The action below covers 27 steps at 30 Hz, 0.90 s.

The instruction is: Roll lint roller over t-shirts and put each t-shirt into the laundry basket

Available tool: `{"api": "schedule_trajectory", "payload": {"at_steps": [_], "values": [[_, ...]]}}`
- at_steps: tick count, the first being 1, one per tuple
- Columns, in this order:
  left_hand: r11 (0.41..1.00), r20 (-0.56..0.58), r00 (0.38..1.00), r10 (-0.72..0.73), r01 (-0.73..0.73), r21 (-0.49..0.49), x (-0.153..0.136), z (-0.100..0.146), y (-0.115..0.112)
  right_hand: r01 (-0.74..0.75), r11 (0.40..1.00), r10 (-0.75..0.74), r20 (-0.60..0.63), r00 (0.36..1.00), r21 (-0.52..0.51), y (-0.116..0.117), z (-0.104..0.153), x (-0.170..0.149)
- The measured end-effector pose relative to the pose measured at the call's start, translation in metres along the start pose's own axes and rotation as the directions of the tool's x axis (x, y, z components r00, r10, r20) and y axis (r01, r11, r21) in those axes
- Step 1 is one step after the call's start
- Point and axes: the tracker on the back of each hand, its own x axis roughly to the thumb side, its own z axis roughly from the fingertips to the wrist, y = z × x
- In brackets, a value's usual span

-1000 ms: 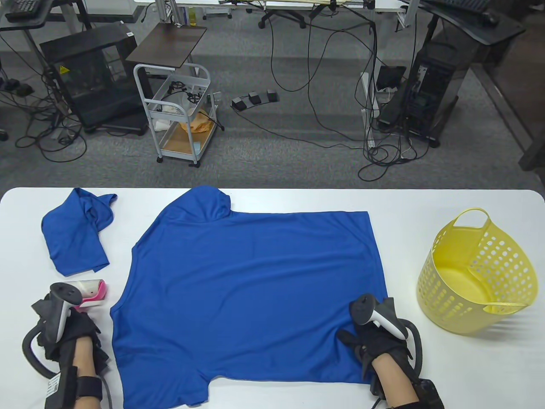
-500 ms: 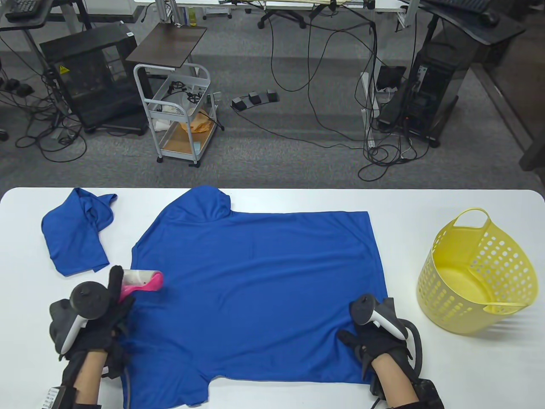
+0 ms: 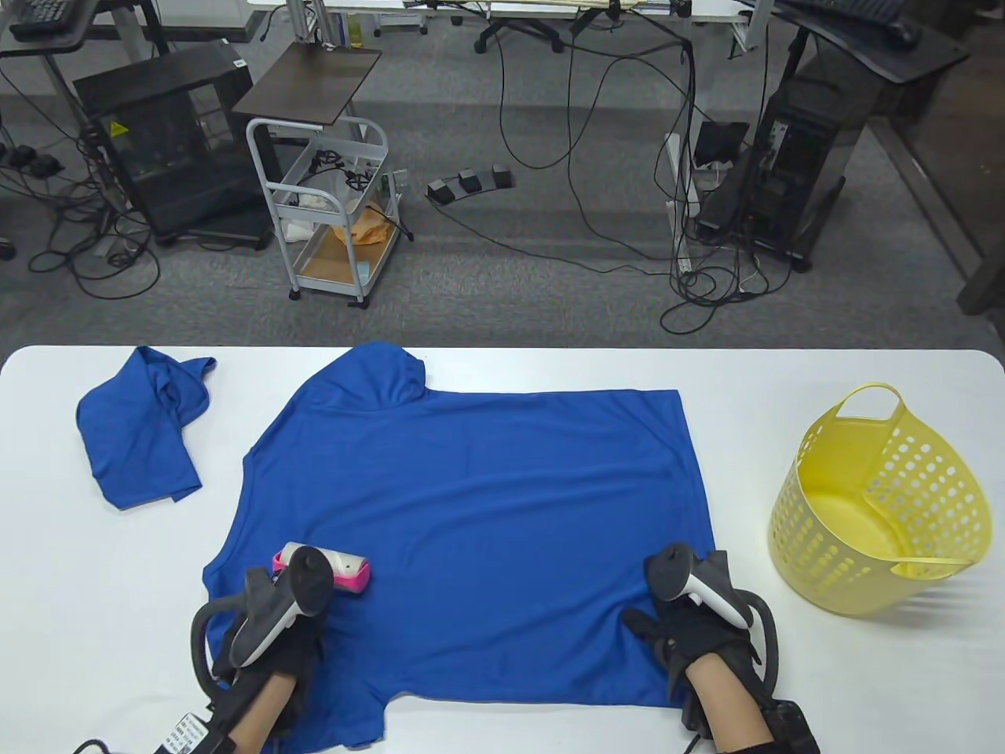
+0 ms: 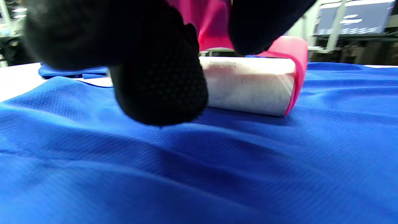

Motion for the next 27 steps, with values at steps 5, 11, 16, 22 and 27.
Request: {"api": "schedule_trajectory", "payload": {"at_steps": [5, 11, 16, 22, 27], "values": [[0.991, -0.126, 0.988, -0.084, 0.07, -0.117, 0.041, -0.062, 0.026, -0.004, 1.0, 0.004, 0.005, 1.0, -0.014, 0.003, 0.0, 0.001], [0.962, -0.229, 0.973, 0.013, -0.075, -0.264, 0.061, -0.149, 0.044, -0.002, 1.0, 0.002, 0.005, 1.0, -0.015, 0.003, 0.0, 0.002], [0.957, -0.199, 0.977, 0.082, -0.133, -0.258, 0.07, -0.191, 0.032, 0.002, 1.0, -0.002, 0.007, 1.0, -0.006, 0.003, 0.0, 0.002], [0.968, -0.148, 0.985, 0.089, -0.12, -0.22, 0.062, -0.181, 0.029, -0.001, 1.0, 0.001, 0.006, 1.0, -0.002, 0.003, 0.0, 0.002], [0.953, -0.039, 0.997, 0.068, -0.077, -0.292, 0.025, -0.128, 0.034, 0.001, 1.0, -0.001, 0.003, 1.0, 0.0, 0.003, 0.0, 0.002]]}}
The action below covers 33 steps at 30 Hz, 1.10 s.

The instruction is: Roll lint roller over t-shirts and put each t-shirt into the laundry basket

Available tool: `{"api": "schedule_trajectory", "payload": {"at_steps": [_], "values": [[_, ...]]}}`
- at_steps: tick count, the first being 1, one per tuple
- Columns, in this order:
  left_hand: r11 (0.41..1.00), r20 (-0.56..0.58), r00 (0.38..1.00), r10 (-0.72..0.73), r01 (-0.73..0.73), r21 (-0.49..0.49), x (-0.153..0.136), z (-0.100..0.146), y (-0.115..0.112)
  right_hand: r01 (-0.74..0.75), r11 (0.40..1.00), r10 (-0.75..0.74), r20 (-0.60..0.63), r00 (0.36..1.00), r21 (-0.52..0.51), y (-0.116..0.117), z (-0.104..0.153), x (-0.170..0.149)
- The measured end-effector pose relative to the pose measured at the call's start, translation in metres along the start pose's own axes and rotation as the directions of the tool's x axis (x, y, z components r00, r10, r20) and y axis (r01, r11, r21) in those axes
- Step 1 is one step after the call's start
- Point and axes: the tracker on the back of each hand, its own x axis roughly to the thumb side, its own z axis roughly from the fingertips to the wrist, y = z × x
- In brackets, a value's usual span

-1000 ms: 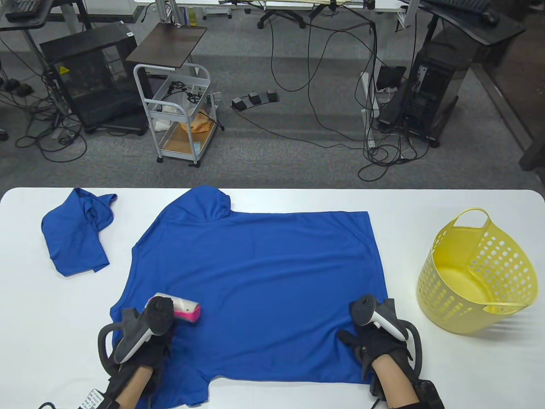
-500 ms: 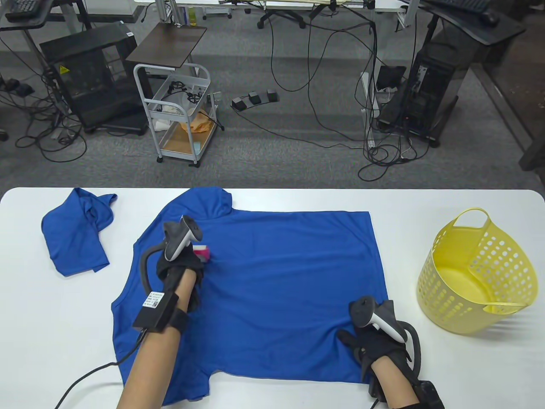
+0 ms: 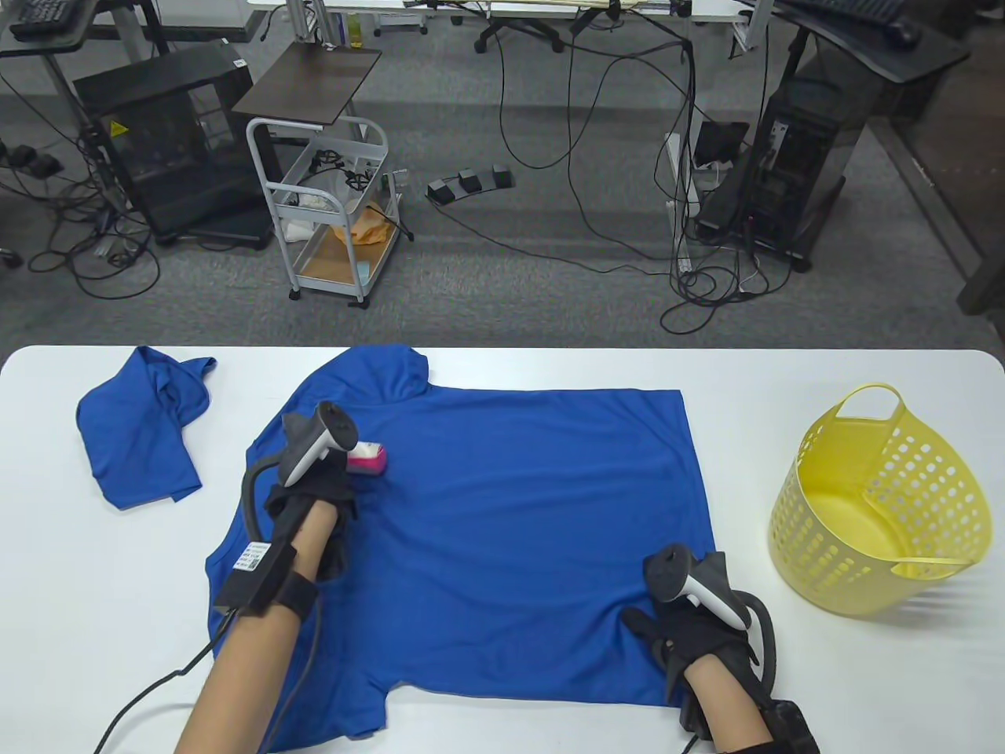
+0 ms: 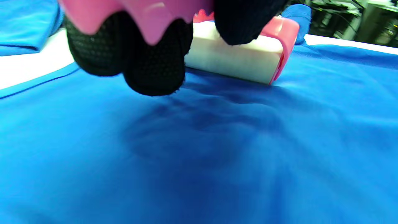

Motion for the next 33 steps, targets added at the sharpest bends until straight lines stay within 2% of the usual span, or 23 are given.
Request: {"api": "schedule_trajectory", "payload": {"at_steps": [7, 11, 13, 15, 17, 20, 23, 26, 30, 33], "values": [[0.992, 0.024, 0.992, -0.125, 0.126, -0.029, -0.038, 0.073, -0.03, -0.003, 1.0, 0.003, -0.001, 1.0, 0.002, 0.0, 0.0, -0.001], [0.993, 0.01, 0.994, -0.113, 0.113, -0.046, -0.038, 0.094, -0.028, 0.0, 1.0, 0.0, -0.002, 1.0, 0.001, 0.0, 0.0, -0.001], [0.994, 0.014, 0.995, -0.098, 0.099, -0.04, -0.029, 0.091, -0.026, 0.001, 1.0, -0.001, -0.002, 1.0, 0.001, 0.0, 0.0, -0.001], [0.993, -0.01, 0.993, -0.115, 0.114, -0.03, -0.015, 0.079, -0.024, 0.001, 1.0, -0.001, 0.0, 1.0, -0.001, 0.0, 0.0, -0.001], [0.991, -0.051, 0.99, -0.131, 0.132, 0.023, -0.004, 0.063, -0.021, 0.001, 1.0, -0.001, 0.002, 1.0, -0.005, 0.0, 0.0, -0.001], [0.99, -0.149, 0.981, -0.12, 0.129, 0.052, 0.006, 0.026, -0.015, 0.002, 1.0, -0.002, 0.004, 1.0, -0.007, 0.0, 0.0, -0.001], [0.994, -0.156, 0.986, -0.056, 0.071, 0.087, 0.009, -0.009, -0.008, 0.003, 1.0, -0.003, 0.004, 1.0, -0.008, 0.0, 0.0, -0.001], [0.988, -0.146, 0.989, 0.003, 0.019, 0.154, 0.007, -0.031, -0.007, 0.005, 1.0, -0.005, 0.003, 1.0, -0.003, 0.0, 0.0, -0.001], [0.993, -0.144, 0.99, 0.004, 0.013, 0.118, 0.01, -0.033, -0.01, 0.002, 1.0, -0.002, 0.005, 1.0, 0.003, 0.0, -0.001, -0.001], [0.997, -0.117, 0.993, -0.019, 0.028, 0.068, 0.008, -0.011, -0.014, 0.0, 1.0, 0.0, 0.005, 1.0, 0.005, -0.001, -0.001, -0.001]]}}
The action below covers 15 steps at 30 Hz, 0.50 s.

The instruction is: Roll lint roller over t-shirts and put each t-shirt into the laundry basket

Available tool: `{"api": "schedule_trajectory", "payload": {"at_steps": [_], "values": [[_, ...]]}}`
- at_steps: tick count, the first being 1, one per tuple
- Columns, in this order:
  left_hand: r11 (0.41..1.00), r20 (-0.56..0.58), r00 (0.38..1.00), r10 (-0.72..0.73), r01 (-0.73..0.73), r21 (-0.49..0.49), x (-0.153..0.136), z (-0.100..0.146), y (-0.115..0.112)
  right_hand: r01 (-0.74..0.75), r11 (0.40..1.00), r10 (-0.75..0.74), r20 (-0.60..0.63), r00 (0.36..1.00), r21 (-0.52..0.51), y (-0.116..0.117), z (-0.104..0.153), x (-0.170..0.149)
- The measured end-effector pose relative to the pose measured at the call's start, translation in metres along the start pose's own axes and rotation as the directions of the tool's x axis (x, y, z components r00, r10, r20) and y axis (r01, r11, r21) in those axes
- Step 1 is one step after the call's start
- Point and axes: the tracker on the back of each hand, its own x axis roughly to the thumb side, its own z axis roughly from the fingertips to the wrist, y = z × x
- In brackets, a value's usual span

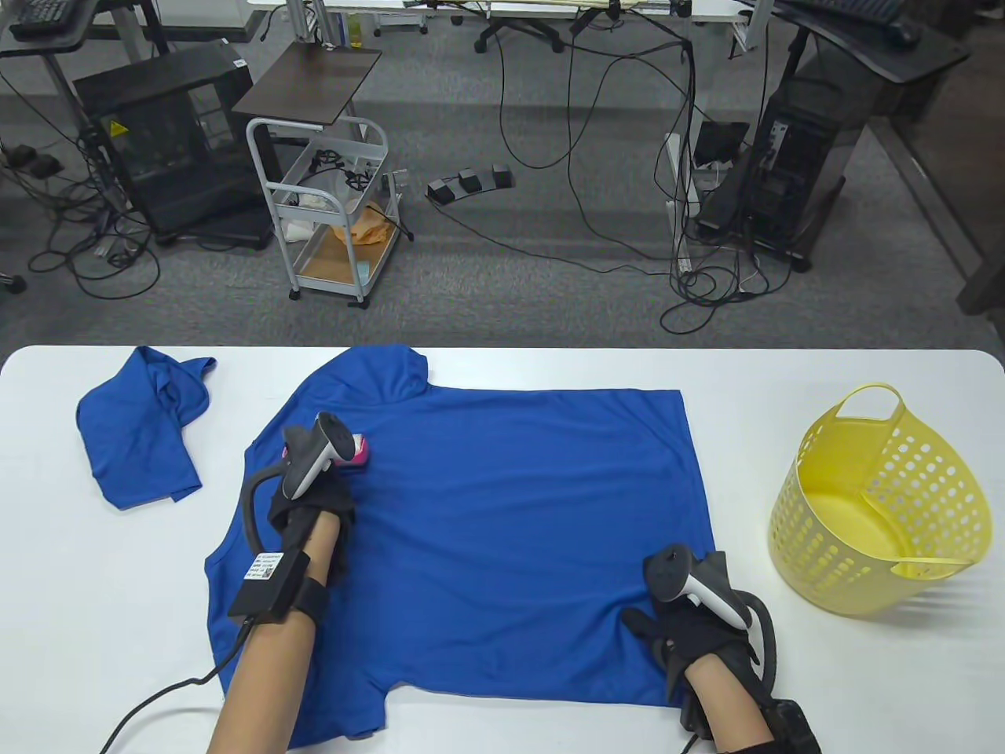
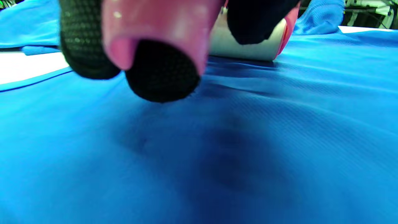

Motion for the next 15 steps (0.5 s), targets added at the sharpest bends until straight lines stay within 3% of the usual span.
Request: {"api": "schedule_trajectory", "payload": {"at_steps": [4, 6, 10, 12, 15], "values": [[0.997, 0.106, 0.991, -0.08, 0.081, -0.005, -0.012, 0.047, 0.002, -0.004, 1.0, 0.004, -0.002, 1.0, 0.001, 0.0, 0.0, 0.0], [0.997, 0.17, 0.984, -0.052, 0.06, -0.039, -0.018, 0.082, 0.003, -0.003, 1.0, 0.003, -0.002, 1.0, -0.001, 0.0, 0.0, 0.0], [0.993, 0.261, 0.965, 0.006, 0.025, -0.118, -0.012, 0.123, -0.005, 0.001, 1.0, -0.001, -0.001, 1.0, -0.006, 0.001, 0.0, 0.0], [0.996, 0.232, 0.972, -0.027, 0.046, -0.076, -0.001, 0.129, -0.01, 0.001, 1.0, -0.001, 0.0, 1.0, -0.008, 0.001, 0.0, 0.0], [0.992, 0.222, 0.967, -0.122, 0.128, -0.01, 0.021, 0.115, -0.014, 0.002, 1.0, -0.002, 0.002, 1.0, -0.01, 0.001, 0.0, 0.0]]}}
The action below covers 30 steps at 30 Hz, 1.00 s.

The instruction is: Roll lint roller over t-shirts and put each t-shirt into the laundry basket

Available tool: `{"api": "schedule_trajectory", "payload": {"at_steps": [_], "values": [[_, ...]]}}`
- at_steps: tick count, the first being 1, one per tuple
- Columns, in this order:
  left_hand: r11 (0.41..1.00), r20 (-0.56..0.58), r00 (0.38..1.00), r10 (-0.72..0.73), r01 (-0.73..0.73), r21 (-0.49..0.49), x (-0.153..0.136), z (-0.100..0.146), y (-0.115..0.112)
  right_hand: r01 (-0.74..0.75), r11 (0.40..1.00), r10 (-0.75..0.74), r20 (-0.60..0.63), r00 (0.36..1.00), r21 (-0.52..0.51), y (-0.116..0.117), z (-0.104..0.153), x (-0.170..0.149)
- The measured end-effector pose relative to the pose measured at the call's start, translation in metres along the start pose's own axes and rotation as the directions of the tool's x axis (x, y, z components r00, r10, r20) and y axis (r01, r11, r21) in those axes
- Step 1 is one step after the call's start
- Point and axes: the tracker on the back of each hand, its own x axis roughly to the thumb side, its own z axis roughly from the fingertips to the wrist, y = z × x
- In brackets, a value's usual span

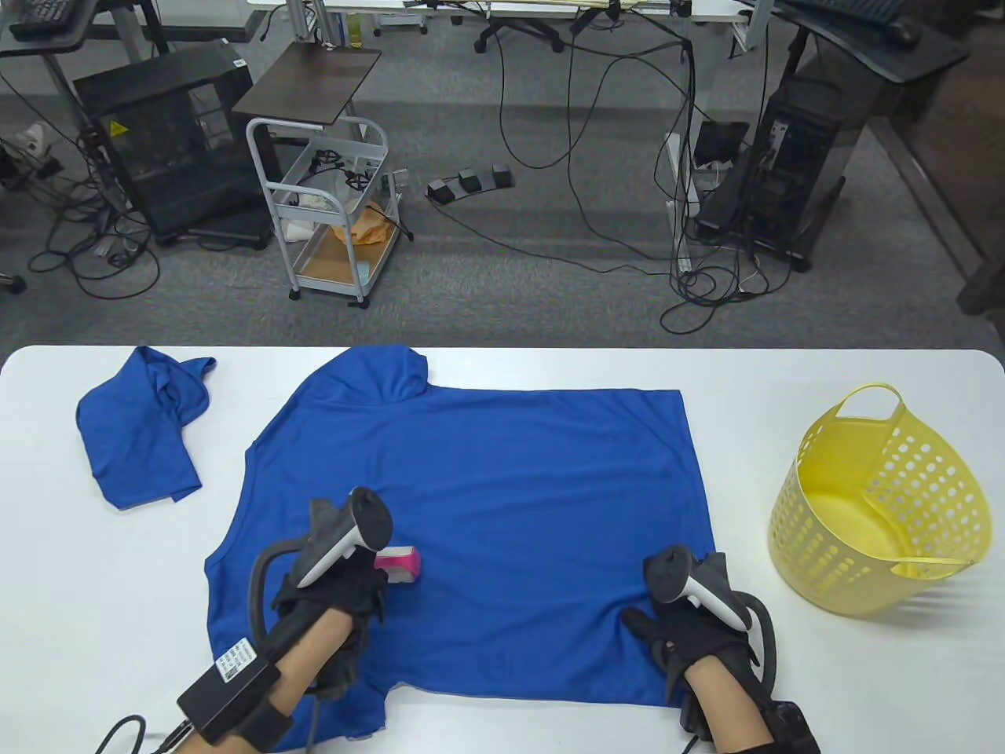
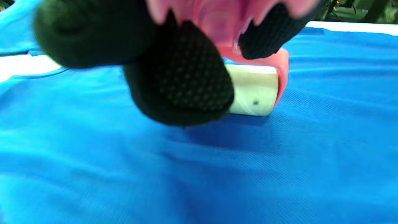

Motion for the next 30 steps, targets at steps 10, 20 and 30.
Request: {"api": "schedule_trajectory", "payload": {"at_steps": [10, 20, 30], "values": [[0.991, -0.14, 0.986, 0.092, -0.077, 0.108, 0.032, -0.135, 0.041, 0.001, 1.0, -0.001, 0.003, 1.0, 0.003, 0.0, 0.0, 0.0], [0.993, -0.008, 0.994, 0.11, -0.109, 0.035, 0.011, -0.084, 0.039, 0.004, 1.0, -0.004, 0.006, 1.0, 0.001, 0.001, 0.001, -0.001], [0.992, 0.107, 0.994, 0.003, 0.011, -0.129, 0.028, 0.026, 0.007, 0.005, 1.0, -0.005, 0.01, 1.0, 0.001, 0.001, 0.001, -0.002]]}}
